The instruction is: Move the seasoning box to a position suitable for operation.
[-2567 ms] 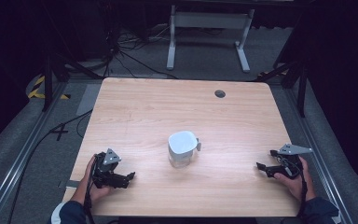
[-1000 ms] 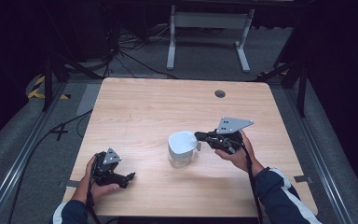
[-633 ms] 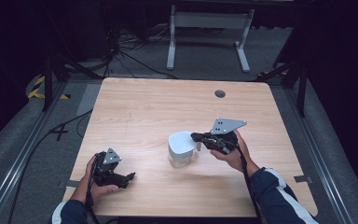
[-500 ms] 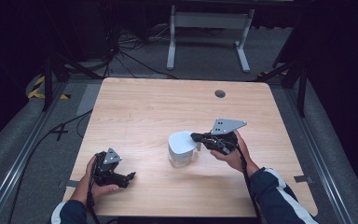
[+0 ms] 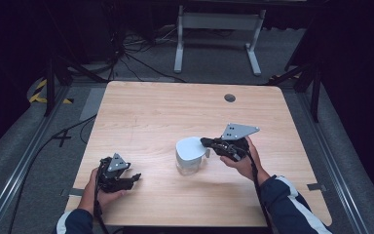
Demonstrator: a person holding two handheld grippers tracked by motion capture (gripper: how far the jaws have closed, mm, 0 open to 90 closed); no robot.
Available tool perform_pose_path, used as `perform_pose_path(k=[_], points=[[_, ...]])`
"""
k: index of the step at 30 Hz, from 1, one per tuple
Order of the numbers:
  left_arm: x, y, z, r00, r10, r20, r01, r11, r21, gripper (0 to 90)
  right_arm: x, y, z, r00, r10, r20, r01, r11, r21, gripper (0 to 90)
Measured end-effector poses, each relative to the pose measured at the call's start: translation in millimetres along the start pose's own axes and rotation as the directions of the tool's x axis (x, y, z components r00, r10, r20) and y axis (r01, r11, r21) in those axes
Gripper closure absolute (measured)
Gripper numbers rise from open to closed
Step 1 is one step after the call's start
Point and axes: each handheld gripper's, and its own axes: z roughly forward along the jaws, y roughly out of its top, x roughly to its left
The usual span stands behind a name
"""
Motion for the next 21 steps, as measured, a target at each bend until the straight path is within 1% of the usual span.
perform_pose_path(k=[1,2,3,4,5,6,7,8,9,11,12,13,15,16,17,19,21], points=[[0.0,0.0,0.0,1.0000,0.000,0.000,0.000,1.0000,0.000,53.4,0.0,0.0,0.0,1.0000,0.000,0.000,0.000,1.000,0.000,90.0],[-0.6,2.1,-1.1,1.0000,0.010,0.000,-0.010,0.9998,-0.015,53.4,0.2,0.1,0.1,1.0000,-0.004,0.002,0.004,1.000,-0.001,90.0],[-2.0,6.4,-2.9,0.9999,0.016,0.004,-0.016,0.9992,-0.036,57.6,0.3,0.1,0.1,1.0000,-0.008,0.004,0.008,1.000,0.000,90.0],[-3.4,9.0,-4.0,0.9998,0.018,0.007,-0.018,0.9986,-0.049,66.0,0.3,0.1,0.0,1.0000,-0.008,0.004,0.008,1.000,0.000,90.0],[-4.6,13.1,-5.4,0.9990,0.044,0.004,-0.043,0.9973,-0.060,66.0,0.3,0.0,-0.1,1.0000,-0.007,0.005,0.007,1.000,0.000,90.0],[-6.8,17.0,-5.9,0.9986,0.052,0.003,-0.052,0.9962,-0.071,71.7,0.3,-0.1,-0.3,1.0000,-0.004,0.005,0.004,1.000,0.001,90.0],[-10.8,25.9,-7.3,0.9953,0.095,-0.013,-0.096,0.9925,-0.076,81.3,-0.5,-0.3,-0.3,1.0000,-0.002,0.010,0.002,1.000,0.001,90.0],[-10.8,25.9,-7.3,0.9953,0.095,-0.013,-0.096,0.9925,-0.076,83.9,-0.5,-0.3,-0.3,1.0000,-0.002,0.010,0.002,1.000,0.001,90.0],[-13.3,32.4,-8.7,0.9940,0.109,0.002,-0.109,0.9882,-0.108,88.9,-1.3,-0.9,-0.1,1.0000,-0.001,0.010,0.001,1.000,-0.004,90.0],[-16.2,40.2,-9.2,0.9917,0.127,0.015,-0.125,0.9842,-0.126,89.9,-0.9,-0.4,-0.3,0.9999,0.000,0.010,0.000,1.000,0.000,90.0],[-16.2,40.2,-9.2,0.9917,0.127,0.015,-0.125,0.9842,-0.126,89.9,-0.8,-0.4,-0.2,0.9999,-0.002,0.011,0.002,1.000,-0.001,90.0],[-20.3,47.3,-7.6,0.9899,0.139,0.026,-0.134,0.9812,-0.139,89.9,-1.2,-0.7,-0.2,1.0000,0.001,0.009,-0.001,1.000,-0.002,90.0],[-23.8,53.2,-5.5,0.9886,0.147,0.034,-0.140,0.9792,-0.147,89.8,-1.6,-0.8,0.0,1.0000,0.001,0.009,-0.001,1.000,-0.003,90.0],[-26.5,57.4,-4.7,0.9868,0.158,0.035,-0.151,0.9766,-0.153,89.8,-1.5,-0.7,-0.1,1.0000,0.000,0.009,0.000,1.000,-0.002,90.0],[-29.2,60.4,-3.9,0.9865,0.158,0.041,-0.150,0.9753,-0.162,89.7,-1.6,-0.6,-0.3,0.9999,-0.002,0.010,0.002,1.000,0.000,90.0],[-34.0,65.8,-3.1,0.9837,0.174,0.044,-0.164,0.9695,-0.182,89.6,-1.8,-0.7,-0.7,0.9999,0.000,0.012,0.000,1.000,0.004,90.0],[-39.9,71.9,-2.6,0.9817,0.183,0.055,-0.169,0.9667,-0.192,89.4,-2.1,-0.8,-1.0,0.9999,0.004,0.015,-0.004,1.000,0.006,90.0]])
